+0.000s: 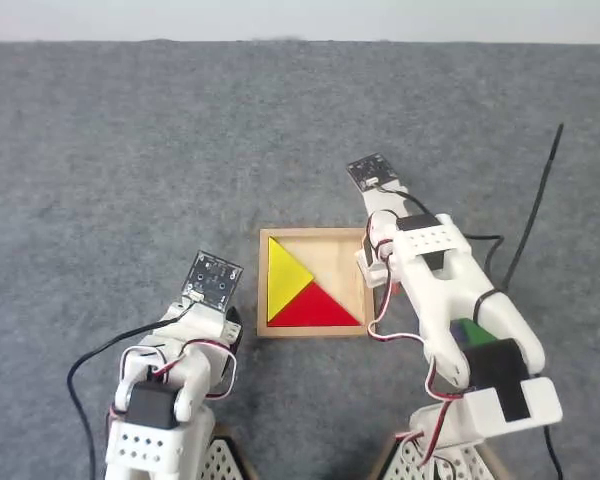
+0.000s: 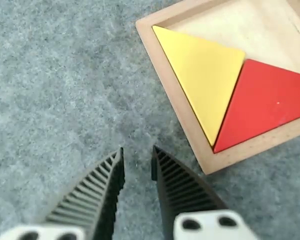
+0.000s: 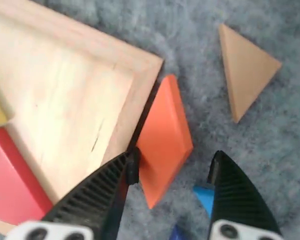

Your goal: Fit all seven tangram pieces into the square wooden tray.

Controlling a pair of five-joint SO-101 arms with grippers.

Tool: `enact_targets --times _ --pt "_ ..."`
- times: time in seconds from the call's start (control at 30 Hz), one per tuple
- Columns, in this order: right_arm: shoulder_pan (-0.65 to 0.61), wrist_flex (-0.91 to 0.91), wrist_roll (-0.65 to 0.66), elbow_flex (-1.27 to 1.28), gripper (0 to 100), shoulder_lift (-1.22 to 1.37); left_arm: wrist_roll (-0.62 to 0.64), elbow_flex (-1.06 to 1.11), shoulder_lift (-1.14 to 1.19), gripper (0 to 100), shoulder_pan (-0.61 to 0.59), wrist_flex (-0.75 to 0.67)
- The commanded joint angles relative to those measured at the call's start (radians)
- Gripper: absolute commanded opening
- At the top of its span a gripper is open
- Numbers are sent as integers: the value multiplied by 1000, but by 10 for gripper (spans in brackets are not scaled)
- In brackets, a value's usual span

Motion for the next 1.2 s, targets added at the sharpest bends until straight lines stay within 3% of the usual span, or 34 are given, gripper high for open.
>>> enact_targets --times 0.0,0.37,0.77,0.97,1.17 --pt "36 22 -37 -34 187 4 6 -7 -2 88 2 5" --pt "82 19 -51 -34 19 4 6 -7 -2 88 2 5" --pt "154 96 -51 -29 7 -150 6 -7 -2 88 2 5" --pt "-58 147 -51 -26 7 -348 6 -7 -2 88 2 5" --pt "-271 84 -43 -51 7 -254 6 -7 -2 88 2 5"
